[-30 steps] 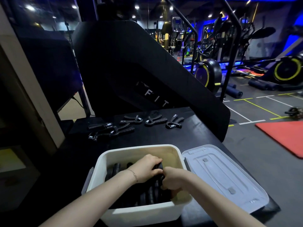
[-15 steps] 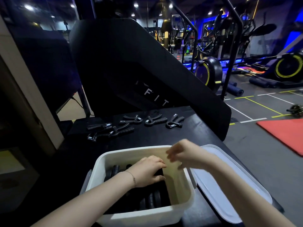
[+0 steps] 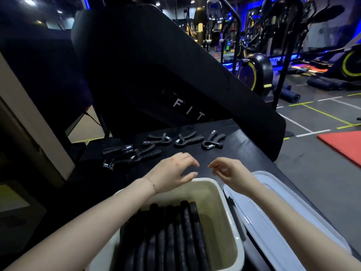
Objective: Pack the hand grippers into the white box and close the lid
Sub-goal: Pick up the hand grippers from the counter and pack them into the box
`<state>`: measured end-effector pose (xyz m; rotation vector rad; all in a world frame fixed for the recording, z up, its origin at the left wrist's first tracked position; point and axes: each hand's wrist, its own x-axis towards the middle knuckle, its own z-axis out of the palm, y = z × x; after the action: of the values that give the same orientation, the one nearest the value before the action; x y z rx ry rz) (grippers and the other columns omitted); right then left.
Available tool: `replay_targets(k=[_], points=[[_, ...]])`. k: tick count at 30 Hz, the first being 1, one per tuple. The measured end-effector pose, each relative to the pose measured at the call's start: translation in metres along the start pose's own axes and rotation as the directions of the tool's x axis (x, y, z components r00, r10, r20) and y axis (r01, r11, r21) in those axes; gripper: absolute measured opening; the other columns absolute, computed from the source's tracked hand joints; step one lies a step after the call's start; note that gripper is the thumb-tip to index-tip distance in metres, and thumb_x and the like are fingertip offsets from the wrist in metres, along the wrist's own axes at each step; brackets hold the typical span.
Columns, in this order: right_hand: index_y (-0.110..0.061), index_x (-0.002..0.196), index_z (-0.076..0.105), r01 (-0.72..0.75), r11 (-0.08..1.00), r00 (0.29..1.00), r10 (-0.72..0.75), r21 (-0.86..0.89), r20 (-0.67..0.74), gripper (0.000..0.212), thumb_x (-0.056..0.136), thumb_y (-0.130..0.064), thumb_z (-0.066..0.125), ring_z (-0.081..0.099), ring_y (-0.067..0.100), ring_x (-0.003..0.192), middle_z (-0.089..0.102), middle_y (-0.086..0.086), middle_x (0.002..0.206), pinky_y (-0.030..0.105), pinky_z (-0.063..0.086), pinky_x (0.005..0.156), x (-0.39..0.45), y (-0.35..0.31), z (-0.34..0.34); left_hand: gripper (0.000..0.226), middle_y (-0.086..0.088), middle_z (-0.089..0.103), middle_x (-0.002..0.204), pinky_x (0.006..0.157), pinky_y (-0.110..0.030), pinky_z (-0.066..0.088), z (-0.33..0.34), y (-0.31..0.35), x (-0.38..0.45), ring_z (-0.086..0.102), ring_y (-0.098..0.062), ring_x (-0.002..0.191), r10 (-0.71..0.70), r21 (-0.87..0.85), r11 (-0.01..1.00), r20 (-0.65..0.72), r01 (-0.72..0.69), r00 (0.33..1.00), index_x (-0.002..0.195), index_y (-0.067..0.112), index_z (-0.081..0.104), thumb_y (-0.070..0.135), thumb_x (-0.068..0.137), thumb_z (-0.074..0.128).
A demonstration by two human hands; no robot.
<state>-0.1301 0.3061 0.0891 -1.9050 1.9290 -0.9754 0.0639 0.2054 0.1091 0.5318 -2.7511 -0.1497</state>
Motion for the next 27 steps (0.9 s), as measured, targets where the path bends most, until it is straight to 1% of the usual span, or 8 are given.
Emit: replay_targets(k=[5,11,13,16,17,19,23,27], points=[[-0.023,0.100,0.064,-0.030,0.996,1.000,0.031,-0.086,0.006,0.020,0.085,-0.012,0.058,0.063,0.021,0.091,0.063,-0.002,0.098,0.046,0.051,0.079,0.031,0.039,0.022,0.052,0.009,0.042,0.140,0.105,-0.030,0.035,0.008,-0.030,0.034,0.036,-0.008,0.128,-0.150,0.003,0.988,0.216,0.153,0.965,0.139,0.028,0.035,0.047,0.092,0.048],[-0.020,0.124,0.054,-0.012,0.975,0.999,0.023,-0.222,0.045,0.032,0.093,-0.028,0.053,0.049,0.018,0.119,0.054,-0.002,0.127,0.032,0.043,0.093,0.070,0.077,0.048,0.075,0.004,0.011,0.158,0.118,-0.041,0.018,0.039,-0.089,0.066,0.007,-0.013,0.145,-0.299,0.056,0.952,0.403,0.302,0.865,0.150,0.025,0.011,0.056,0.090,0.044],[-0.017,0.132,0.050,-0.028,0.970,0.997,0.045,-0.241,0.069,0.047,0.092,-0.043,0.048,0.045,0.022,0.127,0.051,0.002,0.136,0.031,0.035,0.102,0.082,0.086,0.061,0.082,0.003,0.001,0.159,0.118,-0.047,0.014,0.053,-0.112,0.078,-0.001,-0.015,0.146,-0.373,0.122,0.926,0.449,0.358,0.812,0.150,0.023,0.003,0.060,0.089,0.043],[-0.023,0.144,0.033,-0.054,0.955,0.982,0.104,-0.291,0.159,0.094,0.072,-0.081,0.011,0.029,0.024,0.140,0.034,0.001,0.151,0.040,0.028,0.112,0.091,0.100,0.086,0.087,0.003,-0.005,0.160,0.117,-0.048,0.013,0.075,-0.145,0.097,-0.004,-0.016,0.146,-0.443,0.223,0.897,0.468,0.382,0.765,0.151,0.019,-0.002,0.062,0.088,0.041],[-0.027,0.146,0.025,-0.057,0.945,0.974,0.124,-0.322,0.191,0.107,0.062,-0.087,-0.004,0.020,0.022,0.144,0.026,-0.002,0.155,0.042,0.024,0.114,0.091,0.106,0.095,0.087,0.002,-0.006,0.160,0.117,-0.048,0.013,0.083,-0.155,0.103,-0.004,-0.017,0.147,-0.454,0.239,0.891,0.470,0.386,0.757,0.151,0.018,-0.003,0.061,0.089,0.041],[-0.034,0.148,0.013,-0.053,0.930,0.959,0.149,-0.364,0.241,0.116,0.051,-0.086,-0.023,0.007,0.020,0.146,0.012,-0.008,0.158,0.044,0.015,0.116,0.088,0.112,0.107,0.084,0.001,-0.001,0.160,0.117,-0.046,0.012,0.098,-0.172,0.115,-0.002,-0.017,0.147,-0.468,0.252,0.884,0.468,0.395,0.750,0.151,0.016,-0.001,0.058,0.091,0.041],[-0.036,0.148,0.011,-0.036,0.932,0.954,0.139,-0.359,0.266,0.117,0.049,-0.085,-0.027,0.001,0.021,0.147,0.009,-0.008,0.159,0.046,0.008,0.116,0.084,0.114,0.116,0.072,-0.001,0.008,0.159,0.116,-0.046,0.017,0.126,-0.193,0.133,0.003,-0.018,0.147,-0.469,0.280,0.882,0.464,0.378,0.751,0.150,0.014,0.006,0.048,0.095,0.039],[-0.038,0.147,0.004,-0.004,0.928,0.954,0.115,-0.373,0.275,0.110,0.052,-0.082,-0.030,-0.005,0.016,0.147,0.003,-0.013,0.158,0.043,0.005,0.117,0.078,0.111,0.116,0.057,-0.013,0.031,0.149,0.111,-0.043,0.026,0.144,-0.195,0.143,0.022,-0.027,0.139,-0.451,0.374,0.870,0.336,0.322,0.827,0.145,0.008,0.021,0.035,0.098,0.038]])
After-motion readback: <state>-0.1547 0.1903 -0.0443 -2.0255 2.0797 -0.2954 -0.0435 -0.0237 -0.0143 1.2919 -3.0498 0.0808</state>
